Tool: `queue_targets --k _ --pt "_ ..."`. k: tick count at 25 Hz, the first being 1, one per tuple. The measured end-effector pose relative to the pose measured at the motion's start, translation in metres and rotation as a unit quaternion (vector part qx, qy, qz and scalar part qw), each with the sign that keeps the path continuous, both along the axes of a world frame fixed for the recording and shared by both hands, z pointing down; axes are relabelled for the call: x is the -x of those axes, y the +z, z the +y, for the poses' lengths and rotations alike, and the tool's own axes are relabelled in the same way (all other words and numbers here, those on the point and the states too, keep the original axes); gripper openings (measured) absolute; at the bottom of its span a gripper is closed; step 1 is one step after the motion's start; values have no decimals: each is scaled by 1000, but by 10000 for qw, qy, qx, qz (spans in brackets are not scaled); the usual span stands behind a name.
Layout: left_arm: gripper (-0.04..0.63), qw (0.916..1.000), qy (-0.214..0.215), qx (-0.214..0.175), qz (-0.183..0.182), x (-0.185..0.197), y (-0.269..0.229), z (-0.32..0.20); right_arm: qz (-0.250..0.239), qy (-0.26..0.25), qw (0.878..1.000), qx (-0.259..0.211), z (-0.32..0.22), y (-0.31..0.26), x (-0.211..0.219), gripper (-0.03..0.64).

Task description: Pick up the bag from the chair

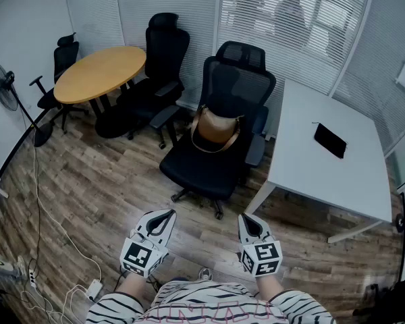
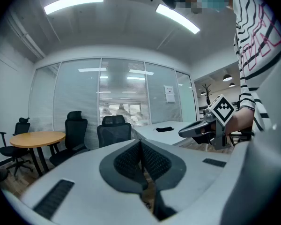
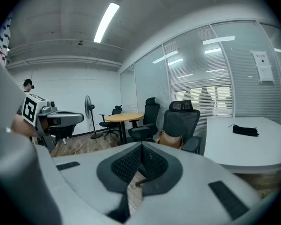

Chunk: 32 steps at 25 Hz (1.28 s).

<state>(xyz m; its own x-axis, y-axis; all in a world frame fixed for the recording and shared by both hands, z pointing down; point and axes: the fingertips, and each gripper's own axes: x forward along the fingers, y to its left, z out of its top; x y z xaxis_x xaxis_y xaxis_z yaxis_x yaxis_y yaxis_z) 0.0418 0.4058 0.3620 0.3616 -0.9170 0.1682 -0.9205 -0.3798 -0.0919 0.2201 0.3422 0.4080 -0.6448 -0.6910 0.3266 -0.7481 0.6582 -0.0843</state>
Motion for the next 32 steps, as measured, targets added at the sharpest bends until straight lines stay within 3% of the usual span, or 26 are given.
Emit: queue_targets --k 4,8,10,16,32 --pt "28 9999 100 -40 28 -5 0 -11 -415 6 9991 -18 -14 -3 -1 29" --pt "39 9998 97 71 126 -4 8 -18 -508 27 9987 86 -25 4 3 47" --pt "195 9996 114 161 186 -1 14 -23 -563 12 9983 162 -31 9 8 253" --pt "210 9987 258 344 256 25 35 -58 -470 40 9985 262 -62 22 36 253" --pt "210 9890 1309 646 230 170 45 -234 -566 1345 9879 534 -207 32 156 253"
